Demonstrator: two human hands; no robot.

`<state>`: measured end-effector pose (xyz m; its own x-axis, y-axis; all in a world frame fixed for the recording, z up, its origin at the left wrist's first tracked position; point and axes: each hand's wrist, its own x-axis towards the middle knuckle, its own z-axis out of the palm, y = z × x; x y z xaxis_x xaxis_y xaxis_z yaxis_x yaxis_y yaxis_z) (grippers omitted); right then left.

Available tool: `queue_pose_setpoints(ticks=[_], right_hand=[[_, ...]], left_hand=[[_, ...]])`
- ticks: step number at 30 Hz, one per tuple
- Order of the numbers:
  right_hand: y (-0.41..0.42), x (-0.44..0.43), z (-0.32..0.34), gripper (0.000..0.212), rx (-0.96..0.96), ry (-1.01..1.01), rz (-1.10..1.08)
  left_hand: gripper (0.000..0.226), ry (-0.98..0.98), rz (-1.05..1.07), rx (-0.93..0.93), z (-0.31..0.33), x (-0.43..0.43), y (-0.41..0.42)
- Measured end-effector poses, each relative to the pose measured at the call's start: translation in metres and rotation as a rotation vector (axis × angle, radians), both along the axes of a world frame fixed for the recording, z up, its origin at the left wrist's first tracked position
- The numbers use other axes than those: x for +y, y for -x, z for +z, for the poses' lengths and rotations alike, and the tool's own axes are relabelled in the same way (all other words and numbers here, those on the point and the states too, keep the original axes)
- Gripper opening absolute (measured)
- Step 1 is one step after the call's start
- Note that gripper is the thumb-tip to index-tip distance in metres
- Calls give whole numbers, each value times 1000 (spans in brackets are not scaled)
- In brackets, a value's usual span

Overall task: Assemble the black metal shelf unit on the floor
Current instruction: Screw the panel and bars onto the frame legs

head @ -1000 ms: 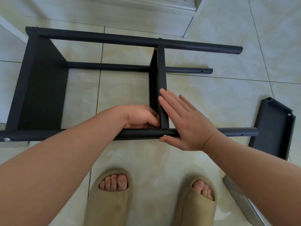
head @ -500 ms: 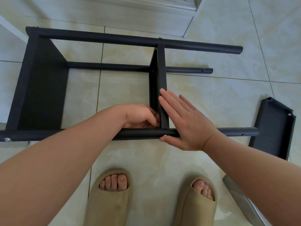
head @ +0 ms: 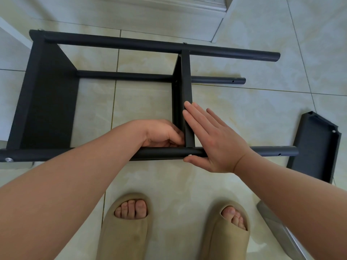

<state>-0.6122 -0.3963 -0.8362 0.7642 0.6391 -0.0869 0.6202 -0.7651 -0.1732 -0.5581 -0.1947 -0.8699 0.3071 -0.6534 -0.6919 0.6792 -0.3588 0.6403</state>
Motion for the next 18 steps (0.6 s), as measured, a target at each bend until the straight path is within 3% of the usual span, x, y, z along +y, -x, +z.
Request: queue_pose_setpoints(ticks=[10,14,18], right_hand=[[0,0,1,100,8,7,-1],[0,0,2,100,11,8,-2],[0,1,2,99,13,-7,-3]], left_hand=[[25,58,22,43,1,0,0],[21,3,4,103,2,-2,0],[20,-55,-41,29,4,-3,2]])
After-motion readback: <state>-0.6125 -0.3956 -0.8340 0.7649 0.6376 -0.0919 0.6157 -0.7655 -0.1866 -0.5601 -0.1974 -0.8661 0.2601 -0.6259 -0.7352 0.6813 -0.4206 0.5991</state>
